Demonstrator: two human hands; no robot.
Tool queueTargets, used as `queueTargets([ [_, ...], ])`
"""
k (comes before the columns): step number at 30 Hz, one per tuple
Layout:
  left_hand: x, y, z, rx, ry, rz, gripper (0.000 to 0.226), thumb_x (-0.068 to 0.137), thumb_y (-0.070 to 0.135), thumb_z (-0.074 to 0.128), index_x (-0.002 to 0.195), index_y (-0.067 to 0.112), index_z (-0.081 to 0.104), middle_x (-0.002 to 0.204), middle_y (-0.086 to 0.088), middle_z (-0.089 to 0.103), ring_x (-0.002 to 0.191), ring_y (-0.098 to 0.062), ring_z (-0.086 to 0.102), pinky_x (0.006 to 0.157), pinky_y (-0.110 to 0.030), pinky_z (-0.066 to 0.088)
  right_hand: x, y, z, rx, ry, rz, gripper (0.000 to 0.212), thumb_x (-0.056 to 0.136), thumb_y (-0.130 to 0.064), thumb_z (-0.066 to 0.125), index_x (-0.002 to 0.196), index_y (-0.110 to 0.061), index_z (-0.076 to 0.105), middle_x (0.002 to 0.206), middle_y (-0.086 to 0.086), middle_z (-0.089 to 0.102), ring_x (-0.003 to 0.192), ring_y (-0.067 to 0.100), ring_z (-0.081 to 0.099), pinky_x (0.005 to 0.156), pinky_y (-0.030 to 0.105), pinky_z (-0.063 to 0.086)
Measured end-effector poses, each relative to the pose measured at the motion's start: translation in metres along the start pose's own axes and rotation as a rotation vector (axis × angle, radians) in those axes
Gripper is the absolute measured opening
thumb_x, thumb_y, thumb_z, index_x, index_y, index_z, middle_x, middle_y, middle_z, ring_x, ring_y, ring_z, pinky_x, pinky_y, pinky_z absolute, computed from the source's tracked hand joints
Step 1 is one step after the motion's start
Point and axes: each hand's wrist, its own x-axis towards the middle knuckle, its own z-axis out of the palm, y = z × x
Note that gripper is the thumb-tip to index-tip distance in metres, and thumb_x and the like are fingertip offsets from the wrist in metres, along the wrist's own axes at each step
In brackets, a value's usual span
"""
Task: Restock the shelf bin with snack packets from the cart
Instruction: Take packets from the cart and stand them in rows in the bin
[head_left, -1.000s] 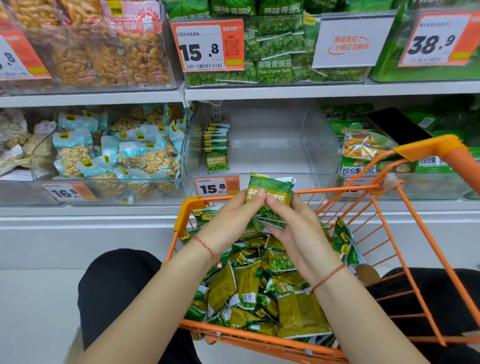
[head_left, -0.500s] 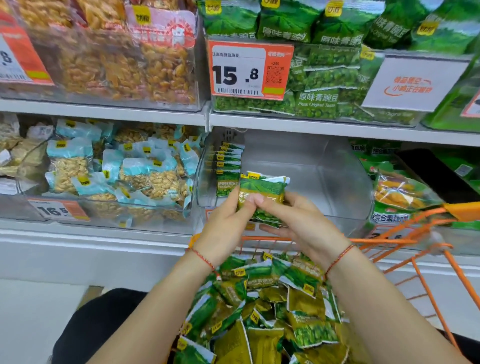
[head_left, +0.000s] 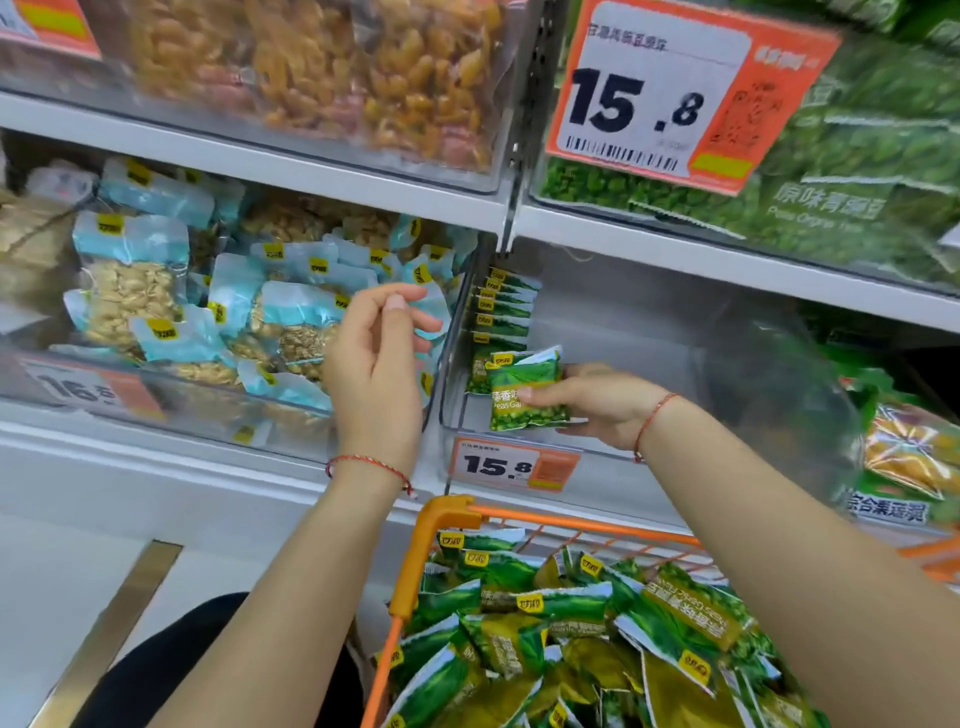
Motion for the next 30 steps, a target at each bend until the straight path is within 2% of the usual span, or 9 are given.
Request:
queueTargets([
  [2,0.003,-0.001,0.001,-0.022,0.006,-0.021,0.022,0.094,0.02,0.041,0.088,0.023,0.063,0.073,0.002,0.064,0.064,-0.009,0.055,0.061,-0.025,0.043,0.015,0.0,0.008,-0.038,-0.024,0.025,0.06,0.075,-0.018,0.078,0.128,-0.007,0.051,0.126,0.006,0.06,0.122,0.021,0.051,0.106,0.037,0.038],
  [5,0.003,0.005,0.002,-0.025,-0.006,0.008,0.023,0.095,0.018,0.041,0.088,0.022,0.062,0.072,0.002,0.064,0.062,-0.011,0.054,0.06,-0.024,0.043,0.037,0.006,0.015,-0.088,0.008,0.0,0.096,0.055,-0.032,0.089,0.136,-0.008,0.043,0.134,0.007,0.055,0.123,0.023,0.051,0.107,0.041,0.039],
  [7,0.002,0.009,0.001,-0.039,-0.005,0.033,0.023,0.096,0.017,0.041,0.088,0.021,0.062,0.07,0.002,0.063,0.06,-0.011,0.054,0.059,-0.023,0.043,0.035,0.003,0.022,-0.237,0.069,-0.026,0.083,0.064,-0.033,0.085,0.133,-0.008,0.048,0.128,0.005,0.058,0.119,0.023,0.054,0.105,0.038,0.041],
  [10,0.002,0.011,0.0,-0.063,0.005,0.031,0.023,0.096,0.017,0.041,0.088,0.02,0.062,0.067,0.006,0.062,0.056,-0.01,0.053,0.056,-0.02,0.042,0.031,-0.001,0.022,-0.372,0.072,-0.031,0.051,0.082,-0.018,0.073,0.127,-0.007,0.051,0.114,0.002,0.057,0.103,0.019,0.053,0.091,0.028,0.043],
  [14,0.003,0.013,0.0,-0.093,0.014,0.001,0.023,0.097,0.015,0.041,0.088,0.019,0.062,0.066,0.006,0.062,0.053,-0.011,0.051,0.053,-0.021,0.041,0.031,0.001,0.019,-0.352,0.116,-0.032,0.063,0.082,-0.02,0.073,0.136,-0.011,0.041,0.121,0.002,0.051,0.11,0.022,0.05,0.094,0.038,0.044],
  [17,0.002,0.014,0.001,-0.086,0.006,0.0,0.024,0.097,0.013,0.041,0.089,0.018,0.062,0.065,0.007,0.062,0.051,-0.012,0.05,0.051,-0.023,0.041,0.037,0.002,0.021,-0.346,0.188,-0.097,0.063,0.08,-0.018,0.075,0.133,-0.011,0.044,0.132,0.008,0.053,0.106,0.021,0.053,0.085,0.031,0.043],
  [21,0.002,0.015,0.001,-0.089,-0.002,0.005,0.024,0.097,0.014,0.04,0.088,0.018,0.062,0.064,0.007,0.061,0.048,-0.011,0.049,0.05,-0.021,0.04,0.047,-0.002,0.022,-0.524,0.296,-0.183,0.059,0.075,-0.03,0.079,0.126,-0.016,0.053,0.127,0.005,0.061,0.113,0.025,0.056,0.095,0.033,0.045],
  [27,0.003,0.014,0.002,-0.091,-0.004,-0.001,0.024,0.095,0.015,0.04,0.088,0.019,0.062,0.063,0.007,0.061,0.047,-0.013,0.049,0.05,-0.022,0.04,0.04,-0.001,0.025,-0.744,0.326,-0.188,0.05,0.079,-0.048,0.07,0.121,-0.025,0.057,0.121,0.0,0.063,0.11,0.022,0.057,0.081,0.025,0.043],
  [30,0.003,0.014,0.002,-0.083,-0.015,0.002,0.024,0.095,0.016,0.04,0.087,0.019,0.062,0.062,0.007,0.061,0.046,-0.013,0.049,0.05,-0.024,0.04,0.038,0.001,0.025,-0.794,0.386,-0.175,0.063,0.077,-0.05,0.071,0.125,-0.018,0.046,0.12,0.004,0.06,0.109,0.025,0.056,0.079,0.028,0.043],
])
